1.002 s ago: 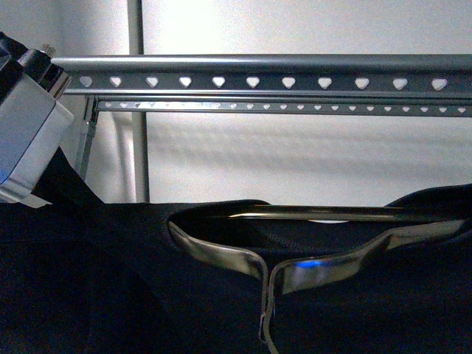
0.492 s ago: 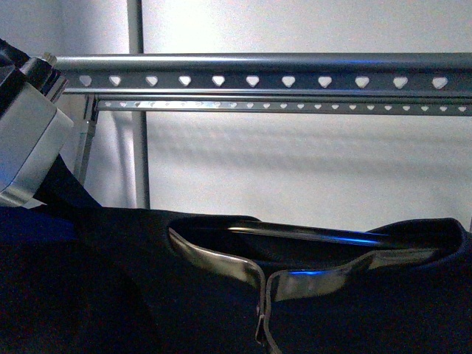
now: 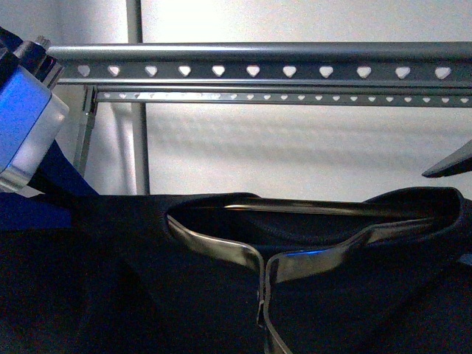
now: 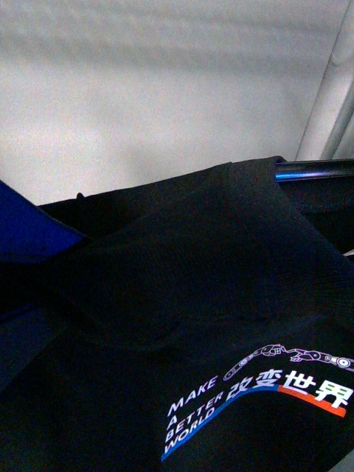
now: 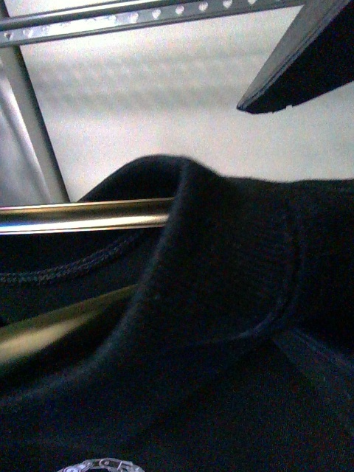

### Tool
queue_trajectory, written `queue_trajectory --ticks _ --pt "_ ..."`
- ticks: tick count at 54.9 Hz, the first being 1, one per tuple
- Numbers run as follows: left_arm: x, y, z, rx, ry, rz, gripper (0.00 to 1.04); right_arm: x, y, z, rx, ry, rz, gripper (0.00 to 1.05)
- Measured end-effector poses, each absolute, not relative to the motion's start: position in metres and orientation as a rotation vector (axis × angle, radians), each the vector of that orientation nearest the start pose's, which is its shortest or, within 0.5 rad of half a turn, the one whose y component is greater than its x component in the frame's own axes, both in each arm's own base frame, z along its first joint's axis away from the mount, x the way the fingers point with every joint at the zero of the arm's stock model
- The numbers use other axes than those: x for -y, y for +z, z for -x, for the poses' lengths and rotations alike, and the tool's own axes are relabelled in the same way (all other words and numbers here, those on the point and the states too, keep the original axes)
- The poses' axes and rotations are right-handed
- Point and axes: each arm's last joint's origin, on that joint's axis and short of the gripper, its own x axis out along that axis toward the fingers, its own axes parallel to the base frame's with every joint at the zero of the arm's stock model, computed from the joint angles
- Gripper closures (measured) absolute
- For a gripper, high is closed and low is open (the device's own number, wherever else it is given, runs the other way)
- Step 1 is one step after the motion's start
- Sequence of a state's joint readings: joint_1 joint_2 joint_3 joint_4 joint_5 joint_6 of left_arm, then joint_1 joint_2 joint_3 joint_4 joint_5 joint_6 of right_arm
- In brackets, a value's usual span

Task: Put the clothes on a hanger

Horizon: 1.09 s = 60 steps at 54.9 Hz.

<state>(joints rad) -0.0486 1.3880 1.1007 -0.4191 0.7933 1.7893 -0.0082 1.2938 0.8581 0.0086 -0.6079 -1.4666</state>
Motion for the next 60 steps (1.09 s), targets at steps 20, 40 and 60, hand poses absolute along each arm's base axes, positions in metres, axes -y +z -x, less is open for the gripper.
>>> queue_trajectory --ticks 20,40,60 --pt "0.035 0.295 -0.289 0.239 -1.131 -1.337 0.77 -0.018 0.254 -0.284 0.001 0.790 1.165 0.89" --pt "0.035 0.294 -0.290 0.234 -1.124 -1.318 0.17 0.001 0.200 -0.282 -0.200 0.800 1.001 0.95" --pt "-0.044 0.348 -0.306 0.136 0.168 -0.066 0.06 -0.007 0.222 -0.265 -0.247 0.680 0.540 0.96"
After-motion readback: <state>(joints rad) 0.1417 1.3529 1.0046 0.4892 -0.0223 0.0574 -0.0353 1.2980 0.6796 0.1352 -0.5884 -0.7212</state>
